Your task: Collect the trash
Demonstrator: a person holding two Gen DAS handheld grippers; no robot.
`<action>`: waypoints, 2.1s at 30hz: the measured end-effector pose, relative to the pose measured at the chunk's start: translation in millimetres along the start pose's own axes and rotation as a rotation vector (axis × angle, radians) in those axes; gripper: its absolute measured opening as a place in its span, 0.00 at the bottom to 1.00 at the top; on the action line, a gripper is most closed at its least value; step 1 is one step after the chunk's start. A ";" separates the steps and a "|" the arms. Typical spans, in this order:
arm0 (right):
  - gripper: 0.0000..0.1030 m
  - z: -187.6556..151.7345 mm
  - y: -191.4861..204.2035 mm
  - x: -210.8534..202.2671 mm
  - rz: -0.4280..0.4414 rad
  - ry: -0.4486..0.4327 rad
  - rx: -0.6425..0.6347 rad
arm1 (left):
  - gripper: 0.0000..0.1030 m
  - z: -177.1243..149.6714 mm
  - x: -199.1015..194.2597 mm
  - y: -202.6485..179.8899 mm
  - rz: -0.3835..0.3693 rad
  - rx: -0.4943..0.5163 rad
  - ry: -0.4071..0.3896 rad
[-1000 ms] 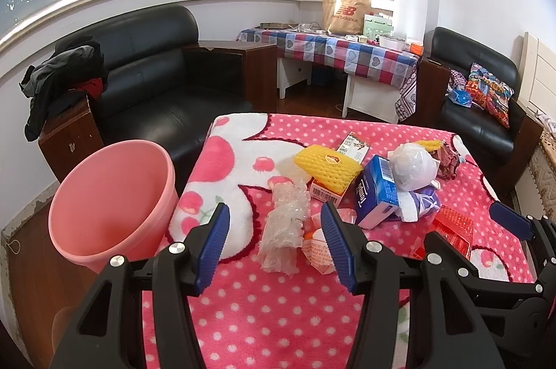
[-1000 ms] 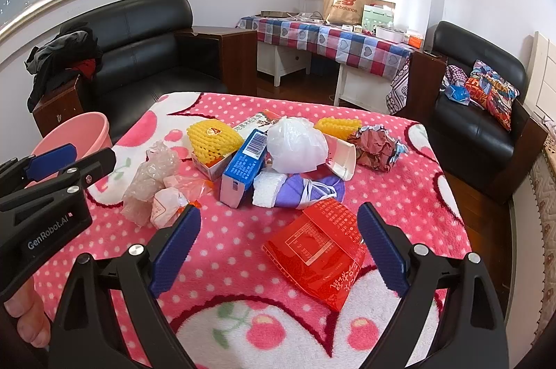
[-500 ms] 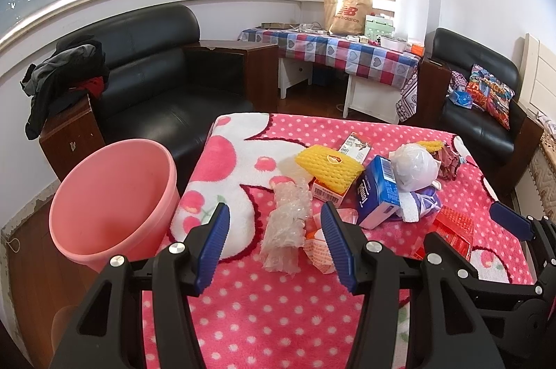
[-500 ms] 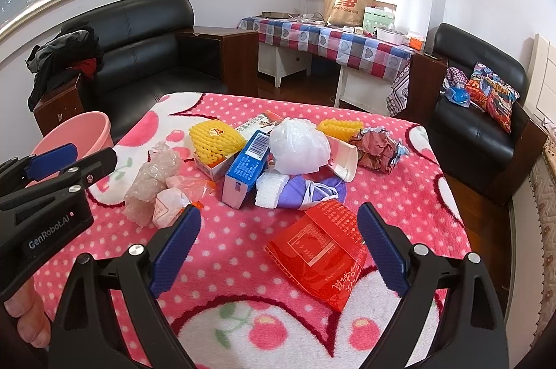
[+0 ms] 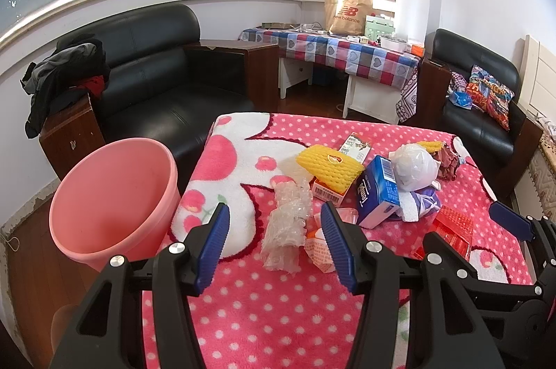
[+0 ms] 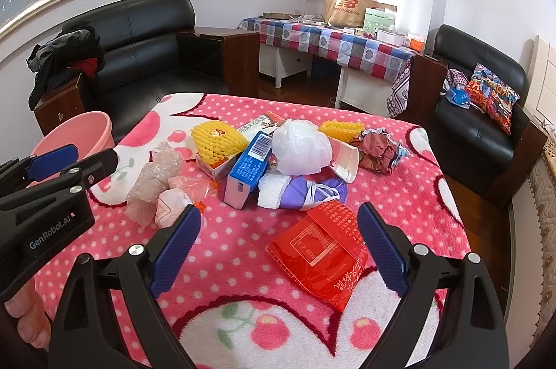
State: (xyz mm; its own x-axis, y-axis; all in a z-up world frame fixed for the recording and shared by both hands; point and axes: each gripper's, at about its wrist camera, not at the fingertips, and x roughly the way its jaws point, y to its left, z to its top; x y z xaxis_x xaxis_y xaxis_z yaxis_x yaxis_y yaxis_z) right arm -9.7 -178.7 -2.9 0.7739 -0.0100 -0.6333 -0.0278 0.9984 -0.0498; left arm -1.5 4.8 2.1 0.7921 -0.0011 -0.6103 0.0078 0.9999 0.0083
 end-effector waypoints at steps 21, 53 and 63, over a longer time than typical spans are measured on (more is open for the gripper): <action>0.89 -1.6 -0.7 -1.0 -0.010 -0.003 0.007 | 0.53 1.2 -1.1 12.6 -0.047 0.003 0.000; 0.89 -8.7 16.5 7.1 0.154 0.034 -0.058 | 0.32 -17.1 79.1 16.3 -0.229 0.001 0.231; 0.85 -4.1 36.9 20.4 0.248 0.068 -0.084 | 0.20 -14.0 67.7 38.4 -0.252 -0.048 0.201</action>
State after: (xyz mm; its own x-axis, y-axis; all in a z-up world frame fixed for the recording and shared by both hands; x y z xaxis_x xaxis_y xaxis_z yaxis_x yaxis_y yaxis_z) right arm 2.4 -142.3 -20.8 0.6929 0.2279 -0.6841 -0.2658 0.9627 0.0515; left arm 43.9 43.3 -50.0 0.6328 -0.2508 -0.7326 0.1557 0.9680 -0.1969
